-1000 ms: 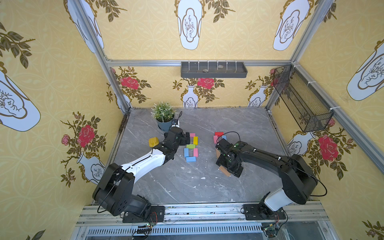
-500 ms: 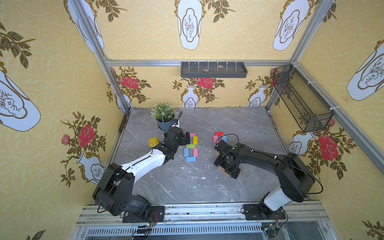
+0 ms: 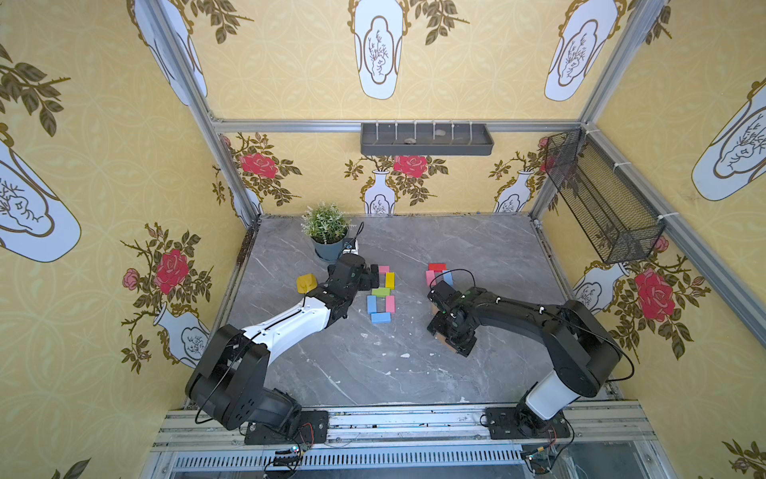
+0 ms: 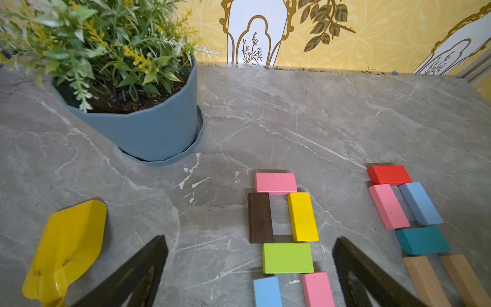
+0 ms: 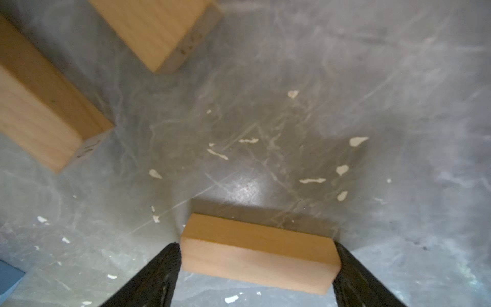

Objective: Assemble the number 8 with building blocks
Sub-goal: Assemble the building block at the center of the board.

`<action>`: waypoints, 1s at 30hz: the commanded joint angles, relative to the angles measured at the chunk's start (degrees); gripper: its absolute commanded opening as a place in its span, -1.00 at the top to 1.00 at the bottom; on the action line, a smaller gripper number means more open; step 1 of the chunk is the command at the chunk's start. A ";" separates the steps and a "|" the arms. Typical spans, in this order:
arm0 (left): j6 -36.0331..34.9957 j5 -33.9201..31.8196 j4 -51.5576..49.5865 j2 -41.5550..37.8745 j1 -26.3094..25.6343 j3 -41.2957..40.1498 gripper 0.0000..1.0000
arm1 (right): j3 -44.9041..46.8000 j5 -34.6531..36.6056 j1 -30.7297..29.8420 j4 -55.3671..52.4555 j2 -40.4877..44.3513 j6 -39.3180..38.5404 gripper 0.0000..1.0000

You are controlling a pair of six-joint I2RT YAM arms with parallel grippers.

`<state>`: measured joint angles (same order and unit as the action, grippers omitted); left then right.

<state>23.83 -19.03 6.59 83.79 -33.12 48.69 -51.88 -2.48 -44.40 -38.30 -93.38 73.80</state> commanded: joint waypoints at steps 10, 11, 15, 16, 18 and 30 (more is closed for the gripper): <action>-0.35 0.07 0.00 0.45 0.08 0.18 -1.00 | 0.24 -0.79 0.17 2.88 -0.89 -7.87 -0.42; -0.33 0.05 0.00 0.33 0.08 0.20 -1.00 | -0.37 -0.88 0.25 2.91 -1.12 -10.06 -0.38; -0.30 0.11 -0.01 0.32 0.08 0.18 -1.00 | -3.31 -1.27 0.66 1.89 -2.46 -20.66 -0.33; -0.32 0.09 -0.07 0.37 0.07 0.18 -1.00 | -4.24 -1.15 0.88 1.37 -2.82 -23.75 -0.33; -0.33 0.07 -0.09 0.33 0.08 0.20 -1.00 | -5.96 -0.47 1.48 0.03 -3.56 -29.41 -0.32; -0.43 -0.09 -0.12 0.39 0.08 0.09 -1.00 | -7.98 0.55 7.23 -3.22 -4.69 -45.14 -0.37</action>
<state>23.83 -19.07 6.59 83.85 -33.12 48.69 -59.81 -2.61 -37.26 -40.38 -98.39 33.21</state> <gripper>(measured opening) 0.997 0.745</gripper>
